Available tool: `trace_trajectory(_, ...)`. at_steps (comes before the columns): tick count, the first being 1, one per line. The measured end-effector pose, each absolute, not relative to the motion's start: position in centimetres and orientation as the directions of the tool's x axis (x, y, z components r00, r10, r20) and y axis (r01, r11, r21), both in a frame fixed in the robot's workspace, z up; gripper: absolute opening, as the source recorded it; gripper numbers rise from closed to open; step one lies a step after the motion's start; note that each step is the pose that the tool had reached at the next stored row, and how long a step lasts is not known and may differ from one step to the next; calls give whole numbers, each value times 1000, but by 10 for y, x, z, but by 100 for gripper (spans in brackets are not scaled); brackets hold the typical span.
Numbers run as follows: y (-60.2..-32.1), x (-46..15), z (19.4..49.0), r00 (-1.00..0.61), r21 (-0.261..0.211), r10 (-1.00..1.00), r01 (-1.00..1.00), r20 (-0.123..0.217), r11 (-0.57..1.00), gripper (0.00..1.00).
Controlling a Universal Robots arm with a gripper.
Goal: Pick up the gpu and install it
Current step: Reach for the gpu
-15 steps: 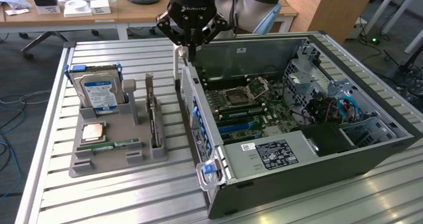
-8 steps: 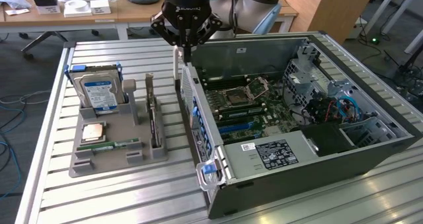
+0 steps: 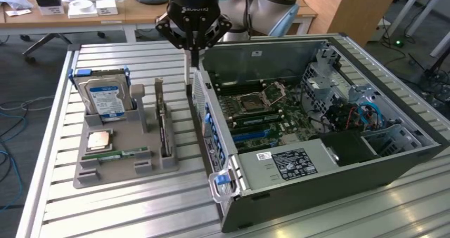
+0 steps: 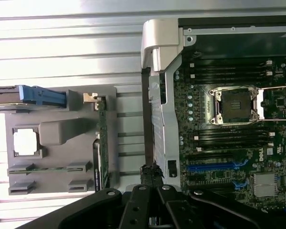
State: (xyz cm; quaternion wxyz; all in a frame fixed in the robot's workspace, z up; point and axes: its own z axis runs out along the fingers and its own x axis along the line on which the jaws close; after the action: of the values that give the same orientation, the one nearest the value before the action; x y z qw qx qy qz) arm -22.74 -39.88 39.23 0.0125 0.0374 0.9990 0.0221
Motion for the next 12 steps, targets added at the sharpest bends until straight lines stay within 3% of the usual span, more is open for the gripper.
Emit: trace_trajectory(12, -399, -242, 392, -997, 45, 75, 74, -23, 996, 11)
